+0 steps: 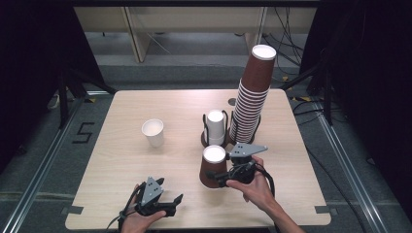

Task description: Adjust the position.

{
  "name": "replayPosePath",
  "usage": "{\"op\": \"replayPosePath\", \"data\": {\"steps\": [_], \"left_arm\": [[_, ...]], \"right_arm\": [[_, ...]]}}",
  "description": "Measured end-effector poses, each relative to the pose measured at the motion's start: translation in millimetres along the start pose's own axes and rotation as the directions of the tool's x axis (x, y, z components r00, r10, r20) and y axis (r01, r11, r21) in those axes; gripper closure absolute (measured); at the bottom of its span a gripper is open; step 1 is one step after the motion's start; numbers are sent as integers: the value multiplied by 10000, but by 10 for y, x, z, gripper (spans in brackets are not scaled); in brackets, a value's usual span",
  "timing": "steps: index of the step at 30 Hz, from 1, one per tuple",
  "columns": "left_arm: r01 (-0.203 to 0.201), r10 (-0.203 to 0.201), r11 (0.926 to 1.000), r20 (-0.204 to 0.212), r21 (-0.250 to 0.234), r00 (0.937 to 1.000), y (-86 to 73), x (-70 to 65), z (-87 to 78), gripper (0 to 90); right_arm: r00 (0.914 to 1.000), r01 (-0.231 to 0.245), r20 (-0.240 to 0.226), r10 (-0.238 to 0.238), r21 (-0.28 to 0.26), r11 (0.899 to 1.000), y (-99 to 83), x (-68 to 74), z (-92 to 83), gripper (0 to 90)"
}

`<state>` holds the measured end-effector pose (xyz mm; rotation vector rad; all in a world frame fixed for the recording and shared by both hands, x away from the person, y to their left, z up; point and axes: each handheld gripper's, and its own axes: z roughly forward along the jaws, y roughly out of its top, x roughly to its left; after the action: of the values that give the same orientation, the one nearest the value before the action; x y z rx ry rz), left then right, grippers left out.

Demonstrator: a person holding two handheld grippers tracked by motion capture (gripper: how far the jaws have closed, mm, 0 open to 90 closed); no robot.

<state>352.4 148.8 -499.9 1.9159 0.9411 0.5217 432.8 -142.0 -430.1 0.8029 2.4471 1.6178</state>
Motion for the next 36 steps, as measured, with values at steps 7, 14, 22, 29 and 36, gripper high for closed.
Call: {"op": "replayPosePath", "data": {"steps": [7,14,22,29,36], "left_arm": [[161,-143,9988,388,-465,9991,27,-35,3,146],[218,-151,9965,828,-803,9964,47,-88,21,146],[389,-197,9908,1460,-1299,9891,67,-143,26,146],[518,-270,9886,1717,-1416,9848,81,-166,16,146],[783,-484,9860,1961,-1474,9794,87,-188,43,94]], "right_arm": [[9999,39,-153,-40,-35,10000,24,83,68,180],[9978,-6,-665,8,36,10000,35,154,204,181],[9951,186,-972,-177,85,9998,44,255,347,183],[9943,272,-1031,-254,156,9995,46,322,430,185],[9931,421,-1092,-419,-2,9991,49,423,480,186]]}}
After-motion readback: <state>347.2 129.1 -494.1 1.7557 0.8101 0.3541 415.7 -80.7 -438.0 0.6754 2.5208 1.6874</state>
